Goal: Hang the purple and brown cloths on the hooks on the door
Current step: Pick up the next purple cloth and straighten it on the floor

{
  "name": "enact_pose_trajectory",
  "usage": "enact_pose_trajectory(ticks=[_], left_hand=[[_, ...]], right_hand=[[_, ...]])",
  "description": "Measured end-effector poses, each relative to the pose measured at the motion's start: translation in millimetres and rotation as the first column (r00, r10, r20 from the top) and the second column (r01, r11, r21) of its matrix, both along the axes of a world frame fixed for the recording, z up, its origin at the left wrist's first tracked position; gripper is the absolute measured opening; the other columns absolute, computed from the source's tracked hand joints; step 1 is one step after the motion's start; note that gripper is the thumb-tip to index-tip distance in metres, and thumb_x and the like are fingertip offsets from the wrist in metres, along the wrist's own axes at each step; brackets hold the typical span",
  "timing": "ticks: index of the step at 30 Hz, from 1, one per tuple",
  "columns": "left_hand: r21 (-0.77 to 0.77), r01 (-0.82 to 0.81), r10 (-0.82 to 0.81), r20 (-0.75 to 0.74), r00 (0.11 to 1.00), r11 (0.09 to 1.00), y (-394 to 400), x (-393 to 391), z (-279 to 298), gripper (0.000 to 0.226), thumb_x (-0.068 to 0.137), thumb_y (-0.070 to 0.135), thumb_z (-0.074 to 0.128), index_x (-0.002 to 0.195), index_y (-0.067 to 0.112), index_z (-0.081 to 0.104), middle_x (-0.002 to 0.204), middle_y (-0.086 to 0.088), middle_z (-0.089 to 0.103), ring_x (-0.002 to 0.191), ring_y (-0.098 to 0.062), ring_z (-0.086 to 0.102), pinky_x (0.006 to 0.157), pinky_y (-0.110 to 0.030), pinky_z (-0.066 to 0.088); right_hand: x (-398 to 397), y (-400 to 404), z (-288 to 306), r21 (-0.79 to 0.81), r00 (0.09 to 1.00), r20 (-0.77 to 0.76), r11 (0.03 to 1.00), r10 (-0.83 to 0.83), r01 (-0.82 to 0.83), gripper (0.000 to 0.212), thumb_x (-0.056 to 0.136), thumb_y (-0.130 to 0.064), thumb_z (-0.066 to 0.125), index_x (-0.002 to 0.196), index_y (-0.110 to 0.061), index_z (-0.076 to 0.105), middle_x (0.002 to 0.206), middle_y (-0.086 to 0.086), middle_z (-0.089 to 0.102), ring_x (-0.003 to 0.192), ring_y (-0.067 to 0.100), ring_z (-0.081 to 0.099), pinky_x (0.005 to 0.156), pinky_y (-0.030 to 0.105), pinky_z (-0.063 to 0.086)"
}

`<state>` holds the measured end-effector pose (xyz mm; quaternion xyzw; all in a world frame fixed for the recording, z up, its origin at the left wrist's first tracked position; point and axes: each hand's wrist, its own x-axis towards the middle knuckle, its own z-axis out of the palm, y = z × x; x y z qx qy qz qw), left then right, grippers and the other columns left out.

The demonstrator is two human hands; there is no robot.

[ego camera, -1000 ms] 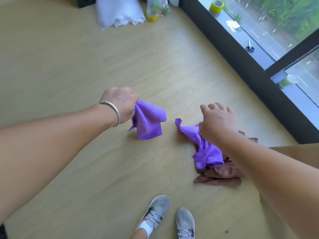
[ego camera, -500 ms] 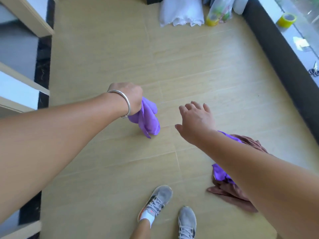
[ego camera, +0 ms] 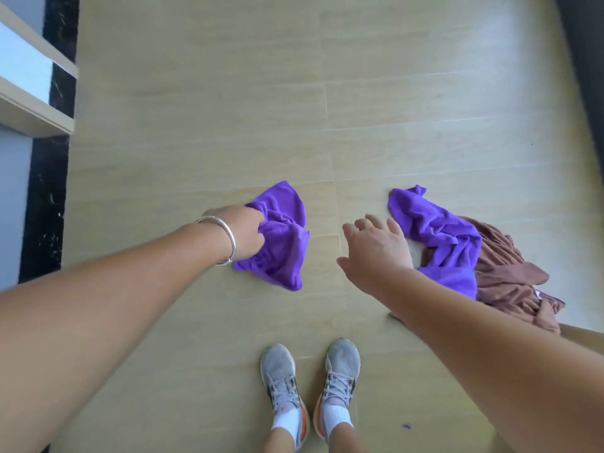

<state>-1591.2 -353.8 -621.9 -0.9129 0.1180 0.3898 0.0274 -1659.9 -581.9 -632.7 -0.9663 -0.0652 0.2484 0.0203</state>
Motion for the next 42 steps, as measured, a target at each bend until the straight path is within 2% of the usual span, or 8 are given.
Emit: enact_pose_trajectory(ticks=[3, 11, 16, 25, 28, 32, 36, 42], left_hand=[[0.096, 0.035, -0.035, -0.006, 0.999, 0.995, 40, -43, -56, 0.032, 0.091, 0.031, 0.043, 0.120, 0.027, 0.056, 0.122, 0.001, 0.061, 0.108, -0.026, 0.059, 0.080, -0.031, 0.044], [0.075, 0.031, -0.028, -0.033, 0.999, 0.997, 97, -141, -202, 0.039, 0.088, 0.019, 0.048, 0.126, 0.024, 0.050, 0.127, 0.004, 0.055, 0.114, -0.024, 0.056, 0.085, -0.036, 0.048], [0.104, 0.112, -0.118, 0.049, 0.992, 0.988, 113, -154, -308, 0.077, 0.086, 0.022, 0.054, 0.152, 0.016, 0.015, 0.160, -0.005, 0.017, 0.145, -0.018, 0.021, 0.115, -0.031, 0.022], [0.113, 0.197, -0.213, 0.155, 0.965, 0.974, 119, -132, -458, 0.088, 0.084, 0.015, 0.052, 0.153, 0.011, -0.001, 0.162, -0.006, -0.009, 0.149, -0.020, 0.000, 0.120, -0.037, 0.008], [0.022, 0.185, -0.184, 0.269, 0.945, 0.982, 124, -126, -476, 0.080, 0.083, 0.009, 0.052, 0.153, 0.011, 0.015, 0.162, -0.005, 0.008, 0.147, -0.022, 0.016, 0.111, -0.041, 0.031], [-0.139, 0.247, -0.165, 0.436, 0.885, 0.959, 126, -114, -478, 0.055, 0.087, 0.007, 0.030, 0.138, 0.007, 0.051, 0.144, -0.007, 0.049, 0.120, -0.027, 0.055, 0.071, -0.045, 0.056], [-0.112, 0.137, -0.087, 0.367, 0.926, 0.984, 112, -108, -466, 0.053, 0.092, 0.008, 0.029, 0.142, 0.014, 0.043, 0.146, -0.003, 0.045, 0.112, -0.030, 0.053, 0.074, -0.045, 0.052], [-0.047, 0.187, -0.176, 0.175, 0.969, 0.981, 107, -142, -392, 0.045, 0.086, 0.015, 0.042, 0.131, 0.023, 0.038, 0.110, -0.001, 0.058, 0.097, -0.028, 0.060, 0.060, -0.034, 0.033]], right_hand=[[-27, 23, -44, 0.023, 0.998, -0.053, 0.999, 0.034, -0.033, 0.044, 0.089, -0.037, 0.056, 0.128, -0.020, 0.047, 0.133, 0.002, 0.050, 0.137, 0.022, 0.029, 0.115, 0.044, 0.018], [-91, 54, -179, 0.017, 0.970, -0.190, 0.988, 0.153, -0.152, 0.057, 0.087, -0.033, 0.059, 0.137, -0.021, 0.035, 0.141, 0.003, 0.041, 0.138, 0.023, 0.027, 0.115, 0.045, 0.017], [-97, 58, -275, -0.035, 0.944, -0.217, 0.964, 0.249, -0.262, 0.074, 0.086, -0.026, 0.055, 0.149, -0.015, 0.017, 0.153, 0.007, 0.023, 0.143, 0.024, 0.019, 0.117, 0.045, 0.016], [-90, 78, -425, -0.068, 0.879, -0.222, 0.892, 0.422, -0.446, 0.075, 0.092, -0.019, 0.041, 0.151, -0.004, -0.003, 0.159, 0.017, -0.007, 0.147, 0.031, -0.002, 0.118, 0.047, 0.011], [-90, 85, -453, -0.112, 0.898, -0.173, 0.898, 0.405, -0.426, 0.068, 0.094, -0.017, 0.031, 0.150, -0.002, -0.003, 0.158, 0.022, -0.007, 0.147, 0.036, 0.001, 0.113, 0.048, 0.023], [-73, 89, -459, -0.127, 0.909, -0.053, 0.900, 0.413, -0.417, 0.058, 0.089, -0.013, 0.020, 0.146, -0.007, 0.026, 0.148, 0.017, 0.031, 0.127, 0.036, 0.038, 0.084, 0.042, 0.044], [-47, 85, -445, -0.083, 0.912, -0.020, 0.909, 0.409, -0.409, 0.039, 0.088, -0.011, 0.033, 0.124, -0.015, 0.047, 0.122, 0.007, 0.050, 0.101, 0.029, 0.051, 0.076, 0.038, 0.042], [-51, 67, -373, -0.181, 0.937, -0.167, 0.924, 0.307, -0.335, 0.028, 0.091, -0.008, 0.039, 0.105, -0.018, 0.061, 0.102, 0.002, 0.064, 0.097, 0.026, 0.059, 0.076, 0.034, 0.036]])
